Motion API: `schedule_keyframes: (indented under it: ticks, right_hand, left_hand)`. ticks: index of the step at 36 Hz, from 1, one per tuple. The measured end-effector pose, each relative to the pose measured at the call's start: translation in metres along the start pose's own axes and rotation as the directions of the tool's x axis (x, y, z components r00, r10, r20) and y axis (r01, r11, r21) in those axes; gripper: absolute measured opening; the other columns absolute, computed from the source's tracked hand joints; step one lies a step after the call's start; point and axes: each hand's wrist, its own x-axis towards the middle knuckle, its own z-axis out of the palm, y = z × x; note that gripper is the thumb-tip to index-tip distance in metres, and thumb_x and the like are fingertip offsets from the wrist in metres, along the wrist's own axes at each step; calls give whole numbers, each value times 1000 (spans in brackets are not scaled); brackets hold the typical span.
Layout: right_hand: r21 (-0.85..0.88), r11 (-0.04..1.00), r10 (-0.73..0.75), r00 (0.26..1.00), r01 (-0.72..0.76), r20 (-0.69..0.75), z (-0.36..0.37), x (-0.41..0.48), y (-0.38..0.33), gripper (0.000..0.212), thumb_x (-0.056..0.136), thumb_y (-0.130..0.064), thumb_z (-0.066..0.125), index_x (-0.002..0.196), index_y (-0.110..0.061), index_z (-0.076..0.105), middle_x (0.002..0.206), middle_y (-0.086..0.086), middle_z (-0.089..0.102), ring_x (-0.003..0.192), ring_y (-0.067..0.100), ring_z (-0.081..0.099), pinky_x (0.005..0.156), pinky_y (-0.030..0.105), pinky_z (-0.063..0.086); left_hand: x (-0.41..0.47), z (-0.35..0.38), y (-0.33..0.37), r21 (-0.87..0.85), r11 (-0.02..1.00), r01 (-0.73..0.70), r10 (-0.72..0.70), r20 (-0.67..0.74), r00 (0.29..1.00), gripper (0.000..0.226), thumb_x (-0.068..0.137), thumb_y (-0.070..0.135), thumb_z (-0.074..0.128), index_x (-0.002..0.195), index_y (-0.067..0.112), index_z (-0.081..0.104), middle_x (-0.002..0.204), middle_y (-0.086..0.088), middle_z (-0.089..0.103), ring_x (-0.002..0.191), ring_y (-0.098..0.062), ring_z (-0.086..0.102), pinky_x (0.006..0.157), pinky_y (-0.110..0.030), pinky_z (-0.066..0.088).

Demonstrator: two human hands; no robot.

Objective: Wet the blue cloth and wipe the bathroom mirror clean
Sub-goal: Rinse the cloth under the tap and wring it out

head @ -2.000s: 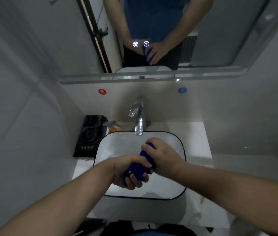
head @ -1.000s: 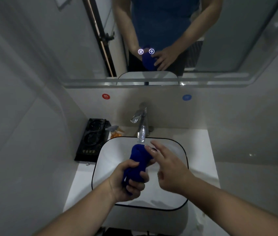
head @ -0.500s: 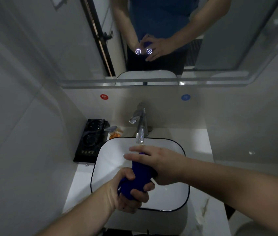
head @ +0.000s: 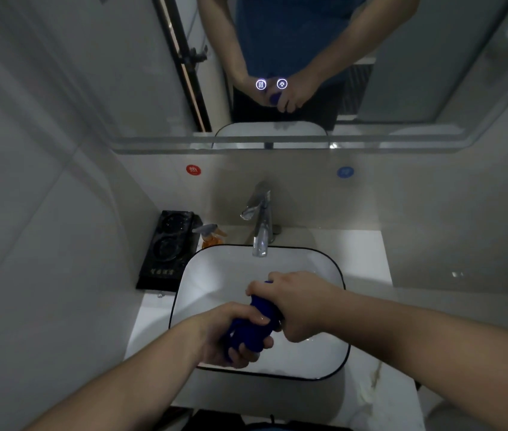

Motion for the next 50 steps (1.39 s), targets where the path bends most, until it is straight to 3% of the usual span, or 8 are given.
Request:
schedule_keyframes:
  ticks: [5, 11, 15, 19, 23, 29, 35, 50]
  right_hand:
    - [-90, 995, 40, 999, -39, 2, 7, 4, 4, 73, 91, -30, 77, 146, -42, 30, 125, 2, 57, 96, 26, 65, 73, 36, 53]
    - [-110, 989, 99, 994, -103, -42, 14, 14, 7, 59, 91, -25, 75, 134, -35, 38, 114, 3, 61, 81, 25, 59, 66, 37, 48]
    - [-94, 986, 144, 988, -138, 62, 16, 26, 8, 56, 84, -23, 79, 128, -32, 45, 104, -1, 64, 86, 23, 61, 71, 38, 52]
    - [-125, 978, 177, 982, -167, 71, 13, 38, 17, 52, 83, -25, 77, 126, -29, 48, 96, -3, 59, 85, 23, 62, 73, 39, 54]
    - [-119, 939, 333, 939, -323, 83, 26, 50, 12, 38, 86, -29, 75, 119, -21, 57, 97, -2, 61, 87, 23, 65, 74, 38, 56]
    - [144, 818, 473, 794, -557, 382, 49, 62, 10, 18, 79, -20, 69, 96, -15, 68, 94, 6, 69, 91, 28, 74, 87, 43, 65]
    - [342, 684, 416, 730, -644, 543, 39, 52, 18, 45, 69, -2, 69, 114, -10, 68, 90, 11, 67, 72, 24, 62, 60, 28, 51]
    - [400, 629, 404, 720, -666, 564, 29, 30, 14, 39, 67, -3, 70, 104, -14, 67, 85, 8, 66, 68, 21, 59, 62, 30, 49]
  left_hand:
    - [1, 11, 6, 205, 979, -19, 47, -134, 990, 43, 90, 29, 78, 125, 12, 60, 98, -4, 66, 66, -13, 49, 55, -21, 32]
    - [5, 18, 27, 545, 835, 80, 145, -358, 923, 45, 88, 33, 79, 124, 14, 60, 94, -3, 75, 70, -18, 64, 59, -27, 45]
    - [21, 20, 26, 839, 457, 295, 358, -477, 803, 42, 82, 28, 83, 118, 18, 62, 87, -4, 74, 74, -21, 70, 68, -34, 59]
    - [46, 11, 18, 863, 426, 270, 541, -482, 689, 36, 75, 30, 81, 106, 20, 63, 90, -3, 75, 80, -23, 75, 76, -39, 67]
    - [62, 3, 22, 884, 226, 409, 658, -448, 606, 36, 80, 37, 74, 109, 26, 56, 89, 4, 65, 78, -18, 67, 75, -38, 62]
    - [71, -11, 7, 874, 35, 484, 722, -357, 592, 39, 78, 38, 74, 111, 28, 56, 91, 5, 68, 80, -20, 67, 73, -34, 59]
    - [66, -19, 3, 886, -97, 454, 772, -221, 595, 45, 80, 45, 76, 116, 31, 53, 96, 6, 72, 83, -21, 70, 72, -33, 57]
    - [59, -3, -8, 897, -92, 432, 820, -178, 544, 56, 77, 52, 79, 120, 35, 47, 102, 8, 73, 85, -18, 72, 77, -37, 63]
